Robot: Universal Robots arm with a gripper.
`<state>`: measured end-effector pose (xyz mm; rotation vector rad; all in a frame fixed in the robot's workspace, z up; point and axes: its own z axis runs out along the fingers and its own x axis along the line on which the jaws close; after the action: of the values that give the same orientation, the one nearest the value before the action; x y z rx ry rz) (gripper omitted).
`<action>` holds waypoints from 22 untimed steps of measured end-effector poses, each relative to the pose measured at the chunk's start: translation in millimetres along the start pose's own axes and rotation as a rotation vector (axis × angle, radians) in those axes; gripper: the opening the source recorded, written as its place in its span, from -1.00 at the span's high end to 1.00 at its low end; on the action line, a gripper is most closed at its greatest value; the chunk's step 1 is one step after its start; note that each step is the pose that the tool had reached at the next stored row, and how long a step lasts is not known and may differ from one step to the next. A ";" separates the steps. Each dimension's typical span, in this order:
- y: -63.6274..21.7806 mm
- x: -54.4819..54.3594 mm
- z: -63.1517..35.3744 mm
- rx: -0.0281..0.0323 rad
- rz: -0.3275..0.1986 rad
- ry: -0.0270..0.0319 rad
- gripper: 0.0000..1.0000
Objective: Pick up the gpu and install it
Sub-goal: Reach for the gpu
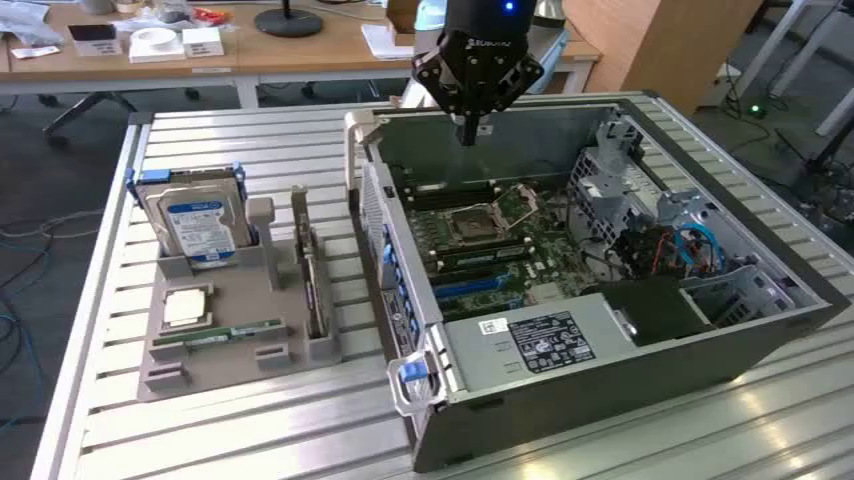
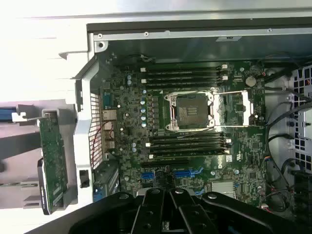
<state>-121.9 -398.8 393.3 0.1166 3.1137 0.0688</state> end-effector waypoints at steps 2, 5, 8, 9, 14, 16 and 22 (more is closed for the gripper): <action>0.0 0.0 0.0 0.0000 0.000 0.0000 0.79; 0.0 0.1 0.0 -0.0001 0.000 0.0000 0.79; -0.1 1.3 0.0 -0.0002 0.000 -0.0001 0.79; -0.2 1.8 0.0 -0.0001 0.000 -0.0001 0.79; -0.4 5.2 -0.1 -0.0001 0.000 -0.0001 0.79; -0.5 6.7 -0.2 0.0000 0.000 -0.0001 0.79; -0.8 11.3 -0.3 0.0000 0.000 -0.0001 0.79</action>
<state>-133.2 -398.8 393.3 0.1165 3.1137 0.0688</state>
